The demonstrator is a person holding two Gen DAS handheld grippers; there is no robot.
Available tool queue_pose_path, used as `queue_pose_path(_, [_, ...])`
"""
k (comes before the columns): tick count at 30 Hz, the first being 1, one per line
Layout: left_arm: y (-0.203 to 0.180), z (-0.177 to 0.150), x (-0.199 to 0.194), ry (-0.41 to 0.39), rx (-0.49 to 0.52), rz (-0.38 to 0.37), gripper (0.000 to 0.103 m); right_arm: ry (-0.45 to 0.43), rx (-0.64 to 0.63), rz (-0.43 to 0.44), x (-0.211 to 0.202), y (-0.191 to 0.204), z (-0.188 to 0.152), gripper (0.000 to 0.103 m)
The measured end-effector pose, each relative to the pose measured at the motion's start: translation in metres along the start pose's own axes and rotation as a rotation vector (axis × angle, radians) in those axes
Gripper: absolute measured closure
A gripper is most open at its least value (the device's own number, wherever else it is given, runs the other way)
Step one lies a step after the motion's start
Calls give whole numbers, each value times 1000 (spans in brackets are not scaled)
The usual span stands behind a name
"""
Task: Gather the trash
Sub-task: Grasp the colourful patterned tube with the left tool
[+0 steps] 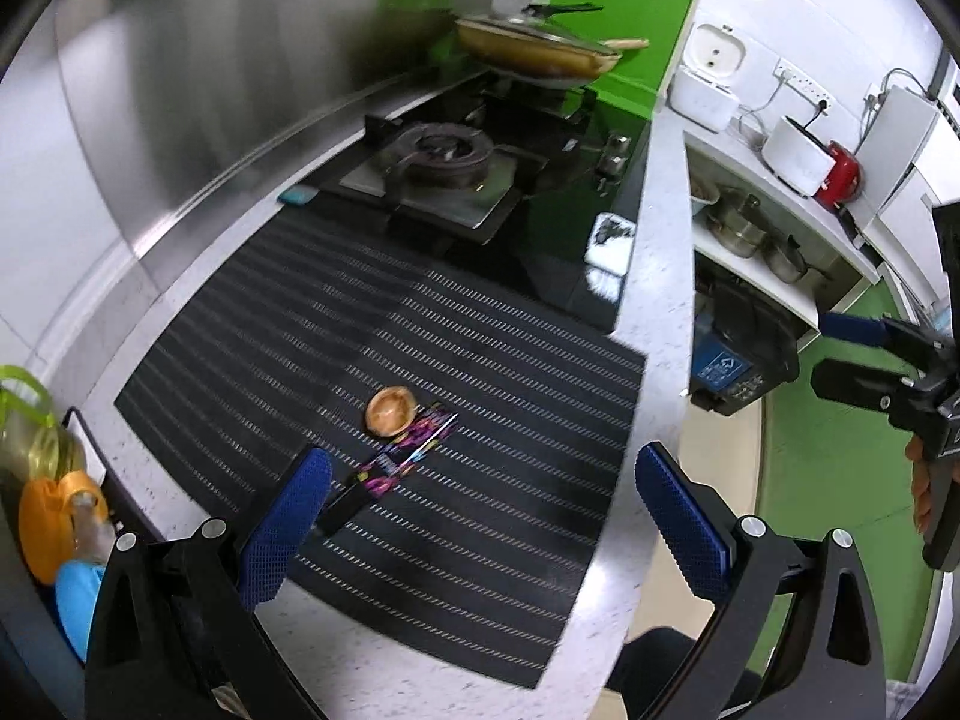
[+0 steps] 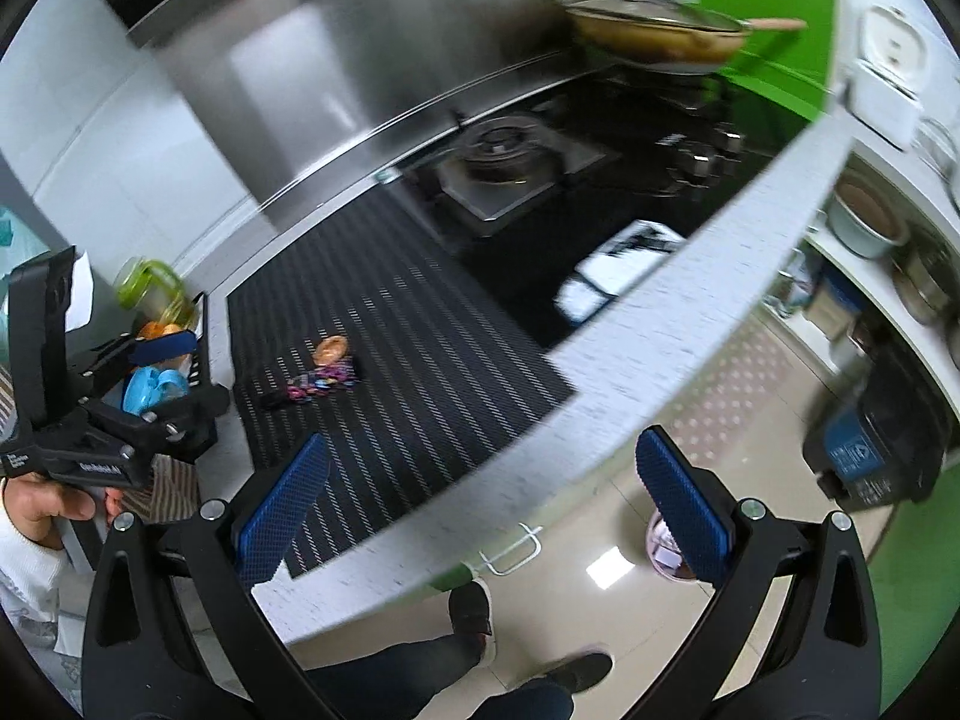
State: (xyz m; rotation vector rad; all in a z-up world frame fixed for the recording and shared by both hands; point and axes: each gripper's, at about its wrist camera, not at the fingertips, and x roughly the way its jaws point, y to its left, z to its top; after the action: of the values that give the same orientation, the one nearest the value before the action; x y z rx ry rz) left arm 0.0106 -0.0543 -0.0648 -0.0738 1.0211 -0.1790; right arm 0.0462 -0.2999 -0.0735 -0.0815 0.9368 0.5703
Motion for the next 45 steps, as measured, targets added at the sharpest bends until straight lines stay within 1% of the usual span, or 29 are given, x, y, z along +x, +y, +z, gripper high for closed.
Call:
queue_pose_path(6, [27, -10, 24, 44, -44, 7, 6, 56, -58, 41, 30, 20, 15, 3])
queue_pose_path(15, [46, -15, 79, 102, -60, 58, 6, 129, -153, 104, 72, 27, 40, 3])
queue_pose_path(19, [48, -14, 93, 111, -68, 67, 7, 153, -182, 121, 85, 25, 49, 3])
queue_pose_path(21, [48, -13, 98, 119, -64, 71, 16, 162, -186, 126, 90, 24, 53, 3])
queue_pose_path(23, [49, -14, 106, 141, -69, 69, 30, 170, -189, 130, 96, 24, 56, 3])
queue_pose_path(24, [49, -14, 109, 151, -71, 69, 32, 171, -190, 132, 97, 24, 56, 3])
queue_pose_path(27, [48, -16, 113, 168, -68, 65, 40, 177, -192, 141, 102, 26, 59, 3])
queue_pose_path(29, [48, -18, 116, 175, -67, 61, 50, 182, -192, 147, 106, 27, 59, 3])
queue_pose_path(30, [48, -18, 117, 178, -66, 57, 52, 184, -191, 149, 107, 27, 60, 3])
queue_pose_path(33, [48, -18, 117, 180, -64, 43, 62, 192, -190, 156, 113, 31, 60, 3])
queue_pose_path(35, [47, -18, 117, 183, -62, 34, 73, 198, -191, 158, 117, 33, 60, 3])
queue_pose_path(40, [47, -20, 115, 185, -76, 11, 78, 204, -196, 163, 120, 36, 60, 3])
queue_pose_path(45, [45, -17, 103, 160, -98, -5, 79, 207, -206, 166, 122, 39, 64, 3])
